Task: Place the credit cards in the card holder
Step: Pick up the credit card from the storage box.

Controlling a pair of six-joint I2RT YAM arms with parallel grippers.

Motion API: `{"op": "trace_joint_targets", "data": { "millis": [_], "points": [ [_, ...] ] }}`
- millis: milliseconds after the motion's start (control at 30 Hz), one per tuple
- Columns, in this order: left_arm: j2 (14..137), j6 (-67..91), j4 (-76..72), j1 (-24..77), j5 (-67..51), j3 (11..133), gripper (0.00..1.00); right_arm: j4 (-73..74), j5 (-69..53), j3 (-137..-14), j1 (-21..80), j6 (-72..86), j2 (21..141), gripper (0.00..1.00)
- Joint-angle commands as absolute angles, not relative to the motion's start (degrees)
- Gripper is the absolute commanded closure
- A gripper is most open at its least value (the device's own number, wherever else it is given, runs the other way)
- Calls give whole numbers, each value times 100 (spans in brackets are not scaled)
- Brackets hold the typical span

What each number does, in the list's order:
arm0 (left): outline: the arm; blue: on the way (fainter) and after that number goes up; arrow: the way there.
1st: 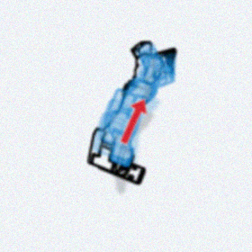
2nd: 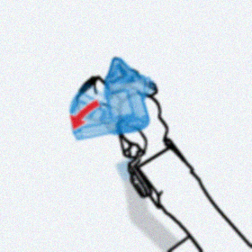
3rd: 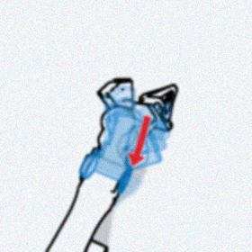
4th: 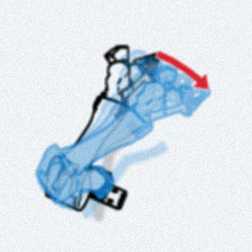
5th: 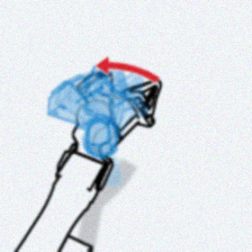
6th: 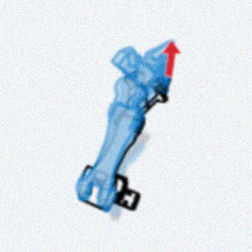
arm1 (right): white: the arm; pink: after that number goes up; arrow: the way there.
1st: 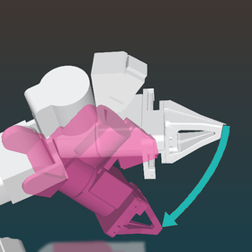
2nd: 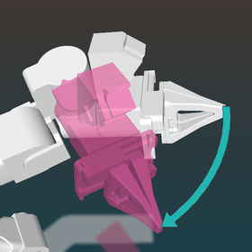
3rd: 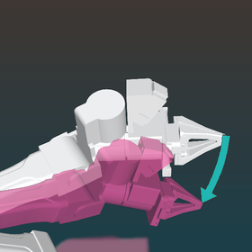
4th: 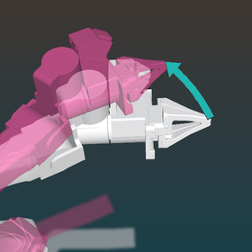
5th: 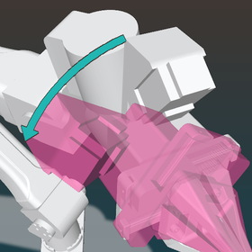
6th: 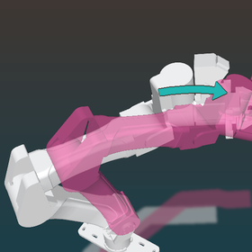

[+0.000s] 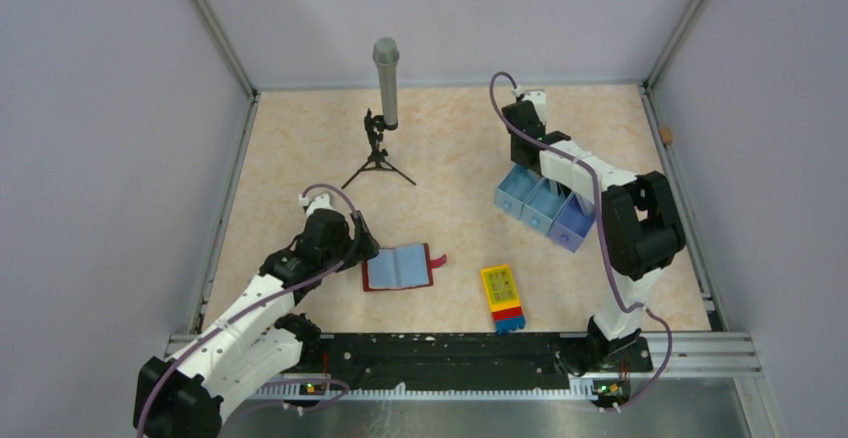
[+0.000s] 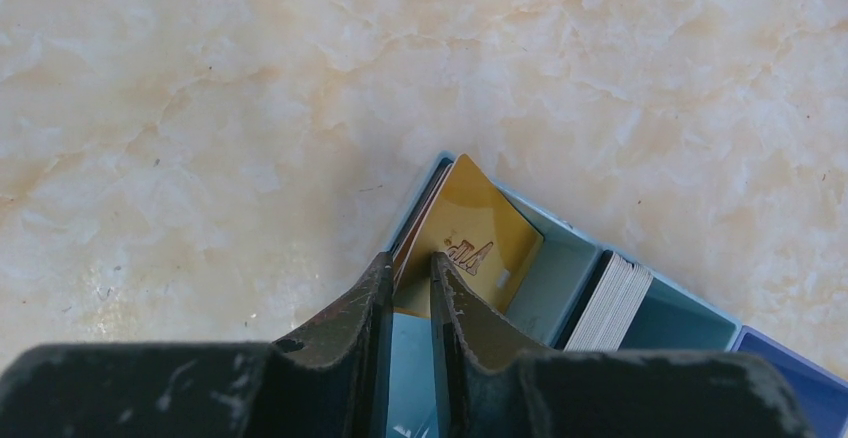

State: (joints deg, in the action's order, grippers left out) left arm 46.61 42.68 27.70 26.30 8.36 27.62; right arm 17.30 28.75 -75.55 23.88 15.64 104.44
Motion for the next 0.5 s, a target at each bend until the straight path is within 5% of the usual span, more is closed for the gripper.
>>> {"op": "trace_joint_targets", "data": {
  "millis": [0,467],
  "points": [
    [4627,4183,2682,2589,846,2717,1,1572,2775,-7851,2430,1645,10542,82],
    [4652,4211,2623,2577,767,2663,1,1648,2997,-8048,2553,1582,10461,92]
  ]
}}
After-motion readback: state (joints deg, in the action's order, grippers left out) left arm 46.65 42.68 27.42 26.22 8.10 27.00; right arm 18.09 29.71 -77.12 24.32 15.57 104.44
